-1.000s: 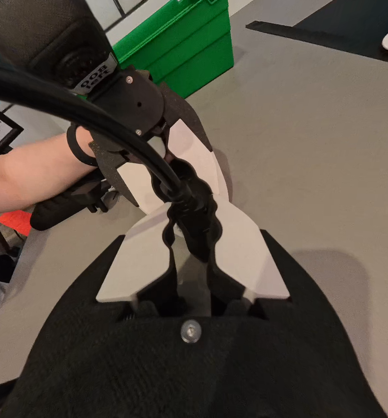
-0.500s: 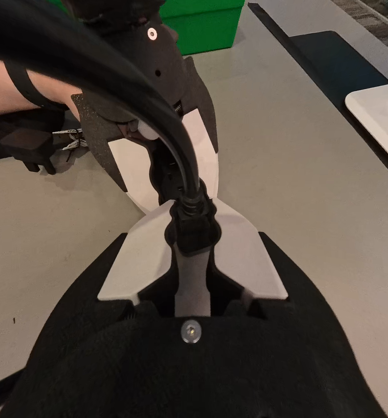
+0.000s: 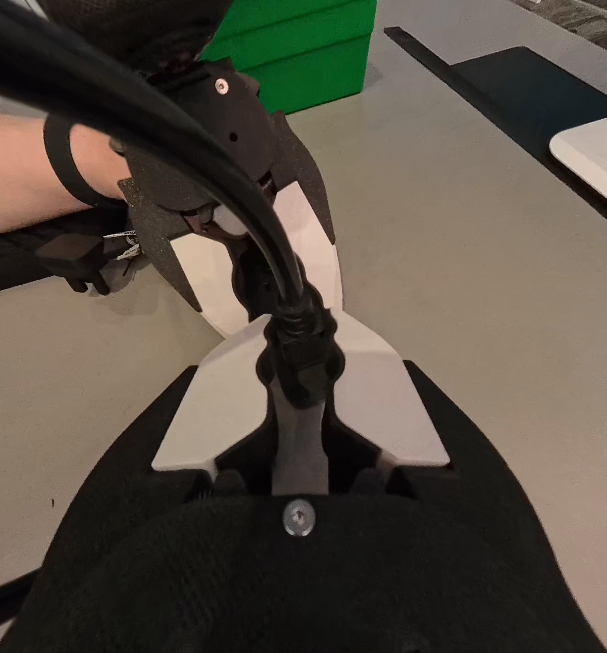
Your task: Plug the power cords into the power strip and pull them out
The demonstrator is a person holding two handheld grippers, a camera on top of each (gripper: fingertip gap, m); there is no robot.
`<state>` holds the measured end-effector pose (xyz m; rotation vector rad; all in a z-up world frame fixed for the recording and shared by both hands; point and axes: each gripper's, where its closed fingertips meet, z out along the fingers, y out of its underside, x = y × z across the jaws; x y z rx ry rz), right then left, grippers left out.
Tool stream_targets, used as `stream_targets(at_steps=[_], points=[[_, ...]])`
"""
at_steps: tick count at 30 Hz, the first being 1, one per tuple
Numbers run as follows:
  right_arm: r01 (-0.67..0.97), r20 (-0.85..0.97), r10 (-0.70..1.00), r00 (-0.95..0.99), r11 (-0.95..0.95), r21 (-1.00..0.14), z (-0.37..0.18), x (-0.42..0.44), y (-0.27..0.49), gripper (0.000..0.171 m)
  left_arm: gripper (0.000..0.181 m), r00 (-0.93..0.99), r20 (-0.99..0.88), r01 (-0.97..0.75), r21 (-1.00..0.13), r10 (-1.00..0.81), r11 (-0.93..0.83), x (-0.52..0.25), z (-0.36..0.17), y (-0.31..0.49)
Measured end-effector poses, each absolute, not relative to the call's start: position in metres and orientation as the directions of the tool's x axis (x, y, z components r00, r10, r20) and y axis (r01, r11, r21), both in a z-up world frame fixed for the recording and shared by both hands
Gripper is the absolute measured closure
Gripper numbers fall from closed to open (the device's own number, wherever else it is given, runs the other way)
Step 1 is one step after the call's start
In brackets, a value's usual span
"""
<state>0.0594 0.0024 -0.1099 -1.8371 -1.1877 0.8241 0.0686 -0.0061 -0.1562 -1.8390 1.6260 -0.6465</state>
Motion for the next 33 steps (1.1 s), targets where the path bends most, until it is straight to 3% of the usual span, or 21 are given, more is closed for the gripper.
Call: stream_targets(at_steps=[9,14,26,31,33], points=[[0.332,-0.222,0.915,0.336,-0.336,-0.881,-0.112,0.065,0.002,0.146,0.134,0.125,0.004,-0.704,-0.704,-0.992,-0.091,0.068,-0.157,-0.008],[0.381,-0.143,0.934,0.326,-0.268,-0.885,-0.113,0.064,-0.003,0.146,0.135,0.114,-0.019,-0.715,-0.696,-0.993,-0.069,0.068,-0.158,-0.01],[0.391,-0.143,0.917,0.373,-0.296,-0.872,-0.114,0.064,0.002,0.145,0.135,0.116,-0.025,-0.718,-0.693,-0.993,-0.066,0.069,-0.158,-0.008],[0.332,-0.225,0.901,0.371,-0.355,-0.874,-0.112,0.064,0.011,0.145,0.135,0.194,0.001,-0.698,-0.703,-0.981,-0.139,0.072,-0.157,-0.002],[0.353,-0.175,0.911,0.374,-0.314,-0.881,-0.113,0.065,0.012,0.145,0.135,0.231,-0.013,-0.697,-0.7,-0.973,-0.156,0.073,-0.158,0.002]])
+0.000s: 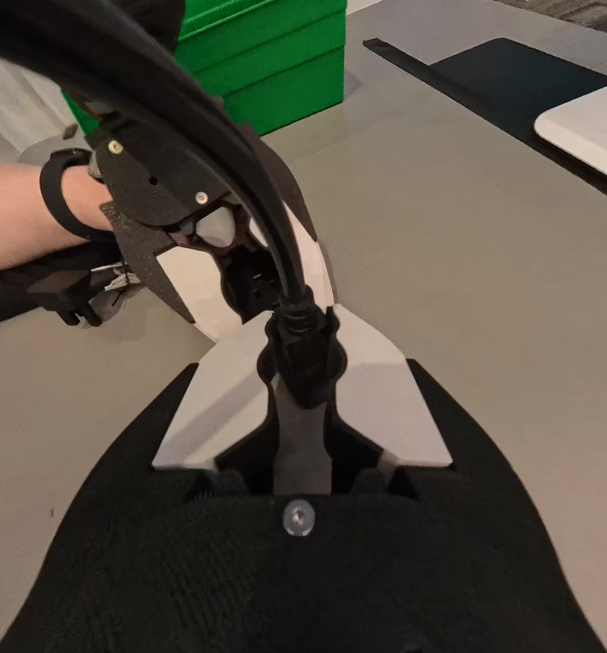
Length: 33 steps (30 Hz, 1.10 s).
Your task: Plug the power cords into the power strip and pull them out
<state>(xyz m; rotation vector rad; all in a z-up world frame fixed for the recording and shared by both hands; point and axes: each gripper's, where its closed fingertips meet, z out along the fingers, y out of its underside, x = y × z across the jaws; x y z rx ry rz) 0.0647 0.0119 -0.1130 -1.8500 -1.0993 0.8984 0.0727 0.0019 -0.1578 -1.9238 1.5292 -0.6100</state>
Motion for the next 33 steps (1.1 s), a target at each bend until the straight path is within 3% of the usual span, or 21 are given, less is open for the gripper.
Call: stream_targets(at_steps=[6,14,17,21,25,33], points=[[0.448,0.072,0.95,0.303,-0.075,-0.891,-0.11,0.067,-0.001,0.146,0.135,0.152,-0.029,-0.7,-0.709,-0.988,-0.087,0.075,-0.157,-0.007],[0.283,-0.271,0.886,0.377,-0.389,-0.877,-0.11,0.066,0.016,0.145,0.134,0.184,-0.013,-0.701,-0.703,-0.983,-0.122,0.076,-0.158,-0.003],[0.307,-0.239,0.891,0.387,-0.368,-0.878,-0.111,0.066,0.014,0.145,0.135,0.202,-0.006,-0.696,-0.705,-0.979,-0.14,0.076,-0.158,-0.002],[0.374,-0.042,0.94,0.337,-0.175,-0.911,-0.105,0.065,0.006,0.146,0.135,0.193,-0.034,-0.677,-0.728,-0.981,-0.108,0.078,-0.155,-0.003],[0.361,-0.001,0.945,0.326,-0.126,-0.924,-0.104,0.066,0.005,0.147,0.135,0.185,-0.03,-0.676,-0.73,-0.982,-0.105,0.078,-0.155,-0.004],[0.231,-0.303,0.835,0.459,-0.442,-0.867,-0.108,0.069,0.02,0.146,0.134,0.232,-0.004,-0.685,-0.711,-0.973,-0.16,0.079,-0.157,0.002]])
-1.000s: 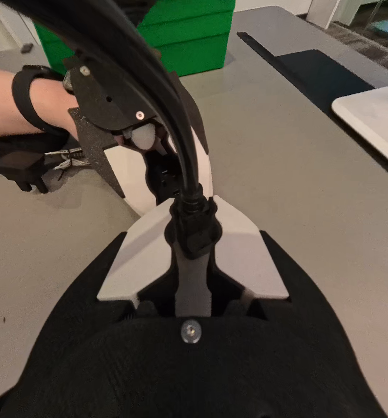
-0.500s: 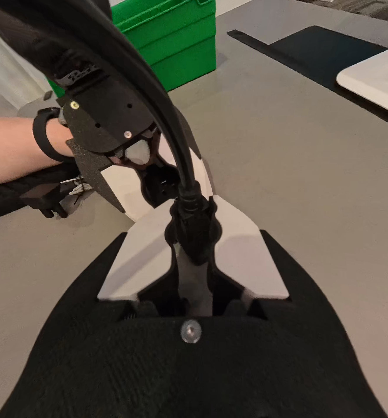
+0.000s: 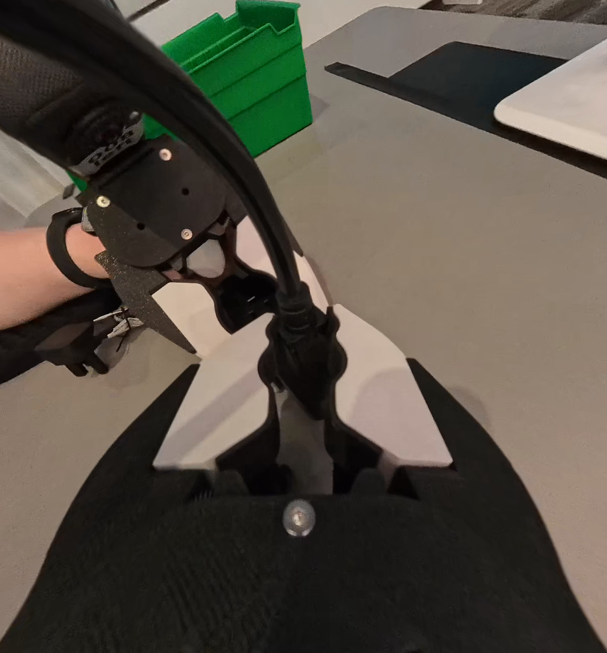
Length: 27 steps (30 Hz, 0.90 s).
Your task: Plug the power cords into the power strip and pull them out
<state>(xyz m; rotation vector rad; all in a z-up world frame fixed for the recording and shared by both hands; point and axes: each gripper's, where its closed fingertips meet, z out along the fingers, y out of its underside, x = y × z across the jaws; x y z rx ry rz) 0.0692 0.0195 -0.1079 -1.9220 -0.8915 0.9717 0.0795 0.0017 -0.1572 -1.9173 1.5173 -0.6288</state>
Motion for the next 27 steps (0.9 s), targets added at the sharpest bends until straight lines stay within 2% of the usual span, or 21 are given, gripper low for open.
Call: stream_targets(at_steps=[2,5,7,14,19,20,23,25,27], points=[[0.253,-0.259,0.843,0.472,-0.411,-0.876,-0.109,0.07,0.022,0.146,0.135,0.268,-0.001,-0.677,-0.712,-0.963,-0.187,0.08,-0.157,0.005],[0.348,-0.09,0.907,0.411,-0.247,-0.904,-0.107,0.071,0.017,0.146,0.135,0.252,-0.003,-0.669,-0.723,-0.968,-0.172,0.08,-0.156,0.003],[0.34,-0.075,0.922,0.38,-0.215,-0.915,-0.105,0.072,0.012,0.146,0.135,0.237,-0.008,-0.669,-0.727,-0.971,-0.157,0.081,-0.155,0.001],[0.184,-0.262,0.828,0.495,-0.395,-0.9,-0.102,0.07,0.023,0.147,0.134,0.251,-0.008,-0.661,-0.732,-0.968,-0.166,0.081,-0.155,0.004],[0.04,-0.335,0.798,0.501,-0.408,-0.912,-0.093,0.069,0.028,0.148,0.134,0.267,0.064,-0.619,-0.754,-0.962,-0.221,0.082,-0.151,0.006],[0.012,-0.355,0.789,0.501,-0.417,-0.909,-0.092,0.069,0.029,0.144,0.134,0.27,0.058,-0.619,-0.754,-0.961,-0.219,0.082,-0.151,0.007],[-0.017,-0.369,0.768,0.523,-0.424,-0.906,-0.092,0.07,0.03,0.148,0.134,0.276,0.057,-0.62,-0.752,-0.96,-0.223,0.082,-0.151,0.007],[0.033,-0.319,0.747,0.583,-0.415,-0.909,-0.094,0.071,0.032,0.147,0.135,0.314,0.029,-0.626,-0.745,-0.949,-0.23,0.083,-0.153,0.011],[0.167,-0.177,0.731,0.659,-0.371,-0.913,-0.1,0.073,0.035,0.147,0.135,0.358,-0.01,-0.644,-0.727,-0.934,-0.239,0.082,-0.155,0.013]])
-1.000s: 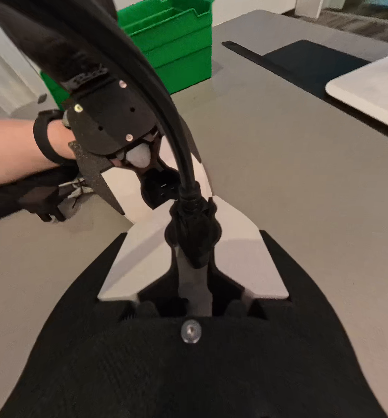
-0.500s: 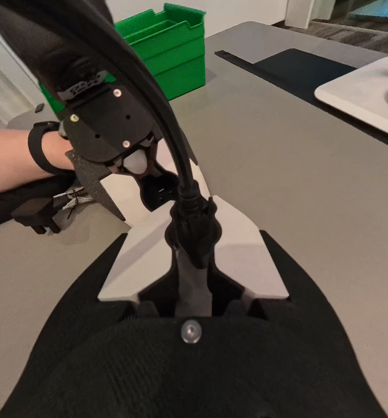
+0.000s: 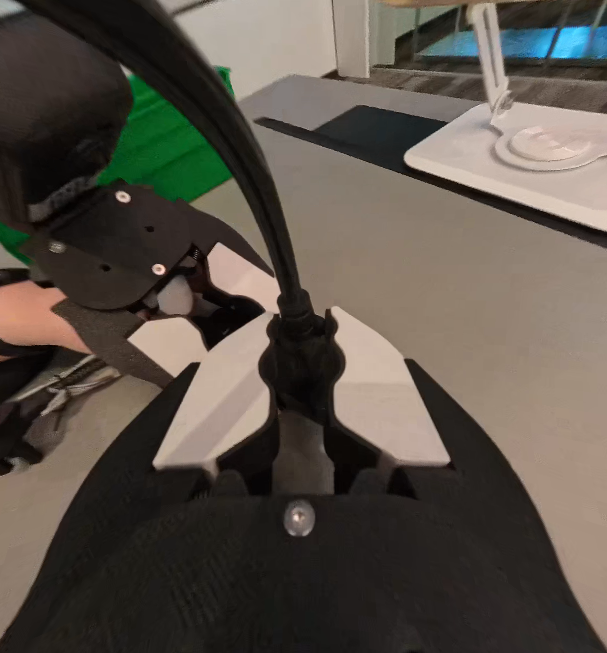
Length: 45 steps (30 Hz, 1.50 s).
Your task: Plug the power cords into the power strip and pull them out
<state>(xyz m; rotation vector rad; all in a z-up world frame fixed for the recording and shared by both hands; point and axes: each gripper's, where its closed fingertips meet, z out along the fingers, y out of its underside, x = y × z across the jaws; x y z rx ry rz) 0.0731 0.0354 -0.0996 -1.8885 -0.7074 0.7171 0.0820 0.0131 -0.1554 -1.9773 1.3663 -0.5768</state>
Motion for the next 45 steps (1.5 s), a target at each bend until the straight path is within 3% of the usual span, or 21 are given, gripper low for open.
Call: stream_targets(at_steps=[3,5,12,20,24,45], points=[[0.219,-0.109,0.671,0.733,-0.385,-0.896,-0.109,0.077,0.038,0.145,0.135,0.451,0.004,-0.618,-0.72,-0.892,-0.316,0.081,-0.156,0.017],[0.211,-0.133,0.625,0.769,-0.445,-0.87,-0.122,0.082,0.042,0.132,0.135,0.49,-0.002,-0.618,-0.707,-0.872,-0.345,0.08,-0.157,0.019],[0.166,-0.161,0.633,0.757,-0.425,-0.89,-0.116,0.072,0.049,0.145,0.136,0.551,-0.011,-0.595,-0.706,-0.835,-0.384,0.082,-0.157,0.02],[-0.055,-0.342,0.561,0.754,-0.464,-0.884,-0.107,0.078,0.053,0.151,0.136,0.569,-0.016,-0.59,-0.704,-0.822,-0.395,0.086,-0.157,0.022],[0.065,-0.215,0.581,0.785,-0.422,-0.904,-0.11,0.079,0.054,0.152,0.136,0.567,-0.014,-0.589,-0.706,-0.824,-0.394,0.086,-0.157,0.022],[0.0,-0.243,0.515,0.822,-0.427,-0.904,-0.108,0.078,0.052,0.153,0.136,0.542,-0.023,-0.606,-0.704,-0.84,-0.372,0.084,-0.157,0.02]])
